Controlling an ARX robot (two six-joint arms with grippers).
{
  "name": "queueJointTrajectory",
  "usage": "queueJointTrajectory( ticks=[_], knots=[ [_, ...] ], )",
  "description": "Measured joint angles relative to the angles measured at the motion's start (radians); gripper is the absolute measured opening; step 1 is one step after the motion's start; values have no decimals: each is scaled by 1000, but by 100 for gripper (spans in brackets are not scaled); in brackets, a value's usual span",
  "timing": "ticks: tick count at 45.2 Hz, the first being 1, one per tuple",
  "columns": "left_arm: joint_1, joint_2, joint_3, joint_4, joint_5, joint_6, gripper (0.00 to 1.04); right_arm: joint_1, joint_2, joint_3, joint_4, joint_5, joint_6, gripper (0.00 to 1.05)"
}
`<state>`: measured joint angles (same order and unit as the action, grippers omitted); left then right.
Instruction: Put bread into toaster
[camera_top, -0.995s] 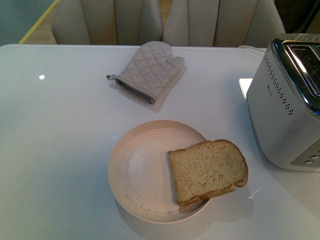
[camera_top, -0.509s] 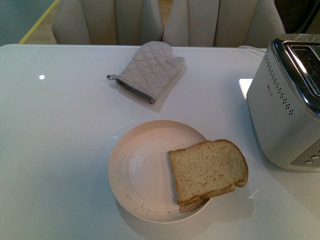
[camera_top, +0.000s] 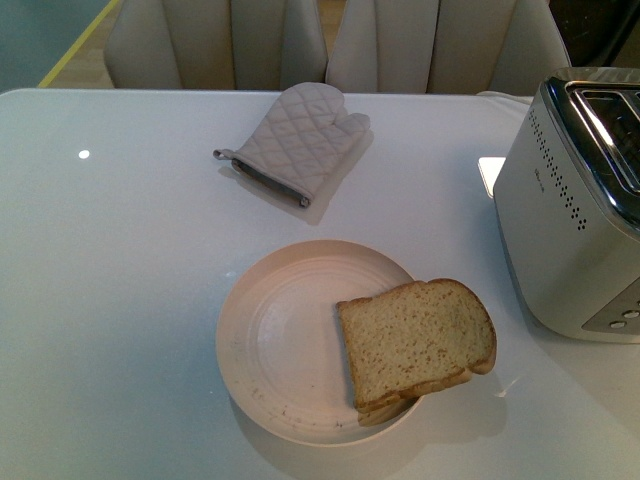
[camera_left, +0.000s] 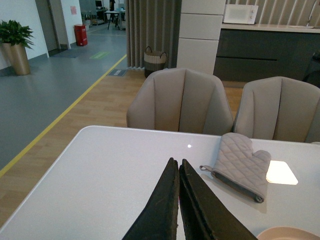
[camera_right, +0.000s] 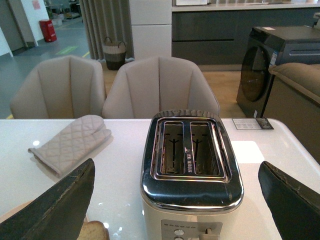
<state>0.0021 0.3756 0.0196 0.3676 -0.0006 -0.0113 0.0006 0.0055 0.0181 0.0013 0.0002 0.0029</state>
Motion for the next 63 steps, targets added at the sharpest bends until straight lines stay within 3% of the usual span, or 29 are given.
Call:
queueJointTrajectory(
  ticks=[31,36,46,49,52,55,58,63],
  knots=[
    [0,-200,-8,-190,0,0,3,0,0,0,0,0,0,96],
    [0,-341,-7,-356,0,0,3,0,0,0,0,0,0,96],
    [0,-369,-7,-366,0,0,3,0,0,0,0,0,0,96],
    [0,-369,-7,-366,0,0,17,1,2,1,-2,7,0,96],
    [0,-369,-7,-367,-1,0,31,89,130,89,-224,243,63,96],
    [0,-370,-7,-367,1,0,40,138,241,135,-315,331,89,96],
    [0,-370,-7,-367,0,0,49,157,325,159,-314,330,116,96],
    [0,-370,-7,-367,0,0,65,147,487,240,-282,237,194,96]
  ],
)
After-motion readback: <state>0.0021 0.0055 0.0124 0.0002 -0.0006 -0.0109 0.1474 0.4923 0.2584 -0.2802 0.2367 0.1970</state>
